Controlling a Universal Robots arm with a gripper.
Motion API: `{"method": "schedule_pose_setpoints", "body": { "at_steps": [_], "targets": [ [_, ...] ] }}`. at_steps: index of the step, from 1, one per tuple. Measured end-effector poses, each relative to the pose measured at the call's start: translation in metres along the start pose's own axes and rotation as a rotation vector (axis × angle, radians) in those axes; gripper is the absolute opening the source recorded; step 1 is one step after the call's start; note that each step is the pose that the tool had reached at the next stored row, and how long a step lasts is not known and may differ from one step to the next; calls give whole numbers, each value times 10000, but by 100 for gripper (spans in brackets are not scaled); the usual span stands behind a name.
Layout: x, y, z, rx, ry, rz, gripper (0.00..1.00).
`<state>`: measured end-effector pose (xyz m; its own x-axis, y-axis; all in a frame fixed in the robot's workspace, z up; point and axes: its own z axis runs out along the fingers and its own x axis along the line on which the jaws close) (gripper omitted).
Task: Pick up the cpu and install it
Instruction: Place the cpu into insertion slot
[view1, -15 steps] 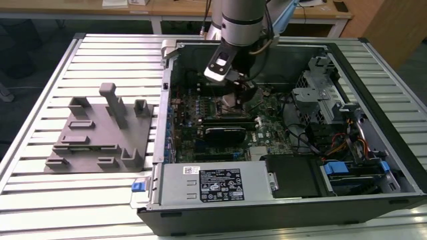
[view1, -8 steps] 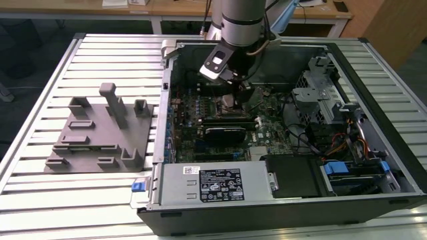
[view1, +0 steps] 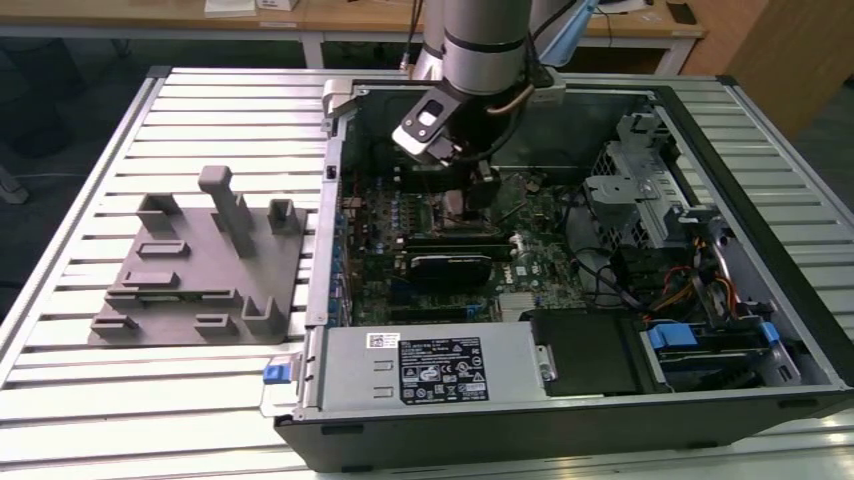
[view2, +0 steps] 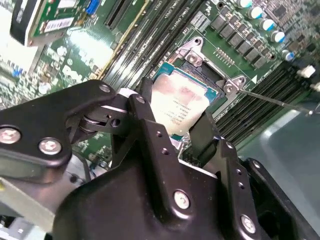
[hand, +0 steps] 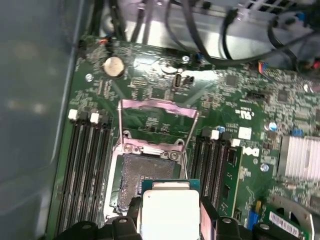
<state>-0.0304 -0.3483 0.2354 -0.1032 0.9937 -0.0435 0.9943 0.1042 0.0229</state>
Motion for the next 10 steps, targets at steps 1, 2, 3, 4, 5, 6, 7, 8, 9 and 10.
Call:
{"method": "schedule_pose_setpoints", "body": {
  "at_steps": [1,2,3,4,5,6,7,8,9,10],
  "targets": [
    [0,0,2,7,-5,158,54],
    [0,0,4,14,-8,307,54],
    [0,0,6,19,-10,456,54],
    [0,0,8,26,-14,597,54],
    [0,0,10,32,-16,732,54],
    [1,0,13,36,-17,848,54],
    [1,0,16,41,-16,941,54],
    [2,2,18,43,-5,1001,54],
    [3,3,20,42,30,1034,54],
    [4,5,23,40,85,1058,54]
  ]
}}
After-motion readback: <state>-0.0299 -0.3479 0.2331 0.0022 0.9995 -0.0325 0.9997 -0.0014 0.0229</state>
